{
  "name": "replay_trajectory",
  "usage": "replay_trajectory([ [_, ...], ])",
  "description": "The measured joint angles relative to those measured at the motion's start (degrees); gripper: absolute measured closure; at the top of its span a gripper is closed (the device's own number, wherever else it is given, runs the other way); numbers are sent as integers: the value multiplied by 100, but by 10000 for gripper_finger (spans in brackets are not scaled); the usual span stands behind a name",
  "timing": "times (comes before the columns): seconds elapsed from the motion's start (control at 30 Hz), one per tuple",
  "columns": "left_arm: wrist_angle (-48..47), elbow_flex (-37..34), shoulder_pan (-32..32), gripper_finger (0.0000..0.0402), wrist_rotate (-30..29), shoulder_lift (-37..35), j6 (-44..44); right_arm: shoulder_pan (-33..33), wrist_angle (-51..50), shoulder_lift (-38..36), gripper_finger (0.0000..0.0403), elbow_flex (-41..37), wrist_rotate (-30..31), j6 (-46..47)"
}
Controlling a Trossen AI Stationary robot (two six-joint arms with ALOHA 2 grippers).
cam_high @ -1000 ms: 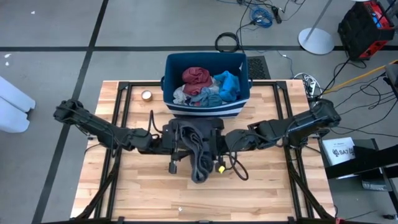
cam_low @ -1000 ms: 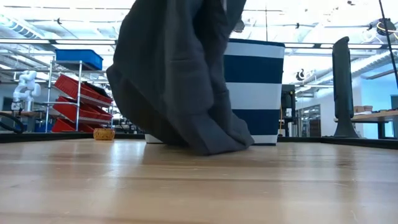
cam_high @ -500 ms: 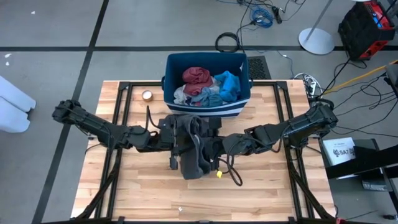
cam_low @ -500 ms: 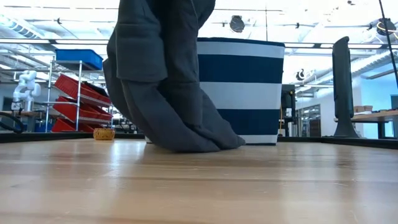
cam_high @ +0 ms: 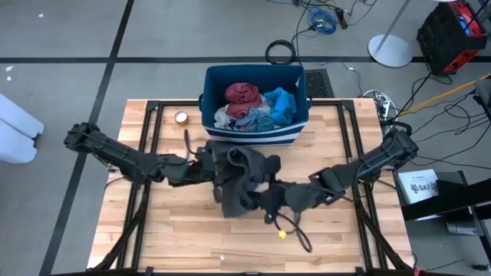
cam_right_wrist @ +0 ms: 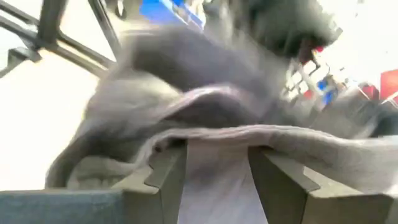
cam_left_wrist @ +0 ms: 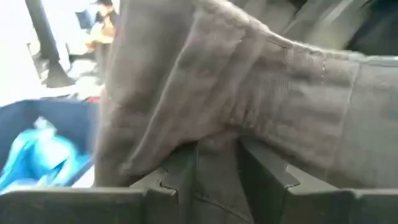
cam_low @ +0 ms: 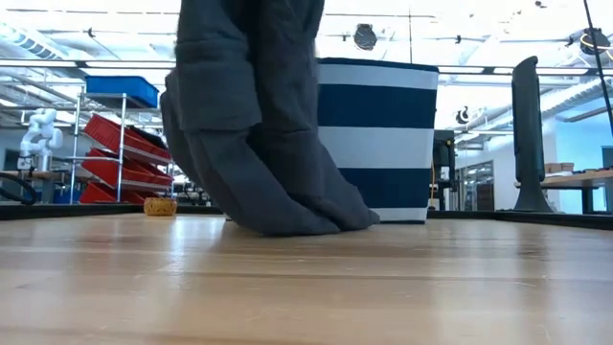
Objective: Sort clothes
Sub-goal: Put the gray short into the blue bin
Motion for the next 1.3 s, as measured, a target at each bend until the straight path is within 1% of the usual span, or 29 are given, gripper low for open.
replay_trajectory([
  [0.13,-516,-38,9,278,-215,57,-129,73,163,-52,238,26,71,-106],
  [0.27,-291,-19,-9,278,-97,19,-132,68,95,-64,238,26,104,-180],
  [0.4,-212,-19,-10,278,48,-13,-129,36,-335,-67,238,23,152,99],
  [0.5,-236,-5,-14,278,98,-56,-129,27,-697,-65,238,19,546,314],
  [0.57,-460,-6,-7,278,116,-77,-128,86,-959,-110,238,17,920,526],
  [0.6,-600,-8,23,278,128,-84,-128,109,-1132,-169,238,17,1017,746],
  [0.67,-1039,-8,102,278,148,-155,-159,129,-1521,-330,238,17,949,1520],
  [0.8,-2137,-7,311,278,185,-234,-637,53,-3043,-528,238,19,147,3627],
  [0.83,-2322,-8,366,278,288,-236,-744,38,-3480,-526,238,18,-96,4126],
  [0.87,-2423,-8,407,278,509,-241,-847,33,-3928,-521,238,-11,-297,4597],
  [0.93,-2437,-15,442,278,1281,-245,-876,58,-4514,-515,238,-251,-464,5418],
  [1.0,-2265,-19,414,278,2017,-172,-879,161,-4893,-535,238,-718,-477,6115],
  [1.03,-2136,-19,378,278,2260,-106,-882,209,-5040,-562,238,-1005,-507,6463],
  [1.1,-1944,-20,258,278,2449,68,-880,247,-4873,-783,238,-1676,-574,7152],
  [1.17,-1836,-21,185,278,2442,257,-878,230,-4181,-1105,238,-2514,-806,7627],
  [1.23,-1823,-23,196,278,2434,427,-877,146,-2769,-1373,238,-3404,-1207,7800],
  [1.3,-1830,-30,263,278,2422,556,-878,58,-1088,-1639,238,-4188,-1382,7901],
])
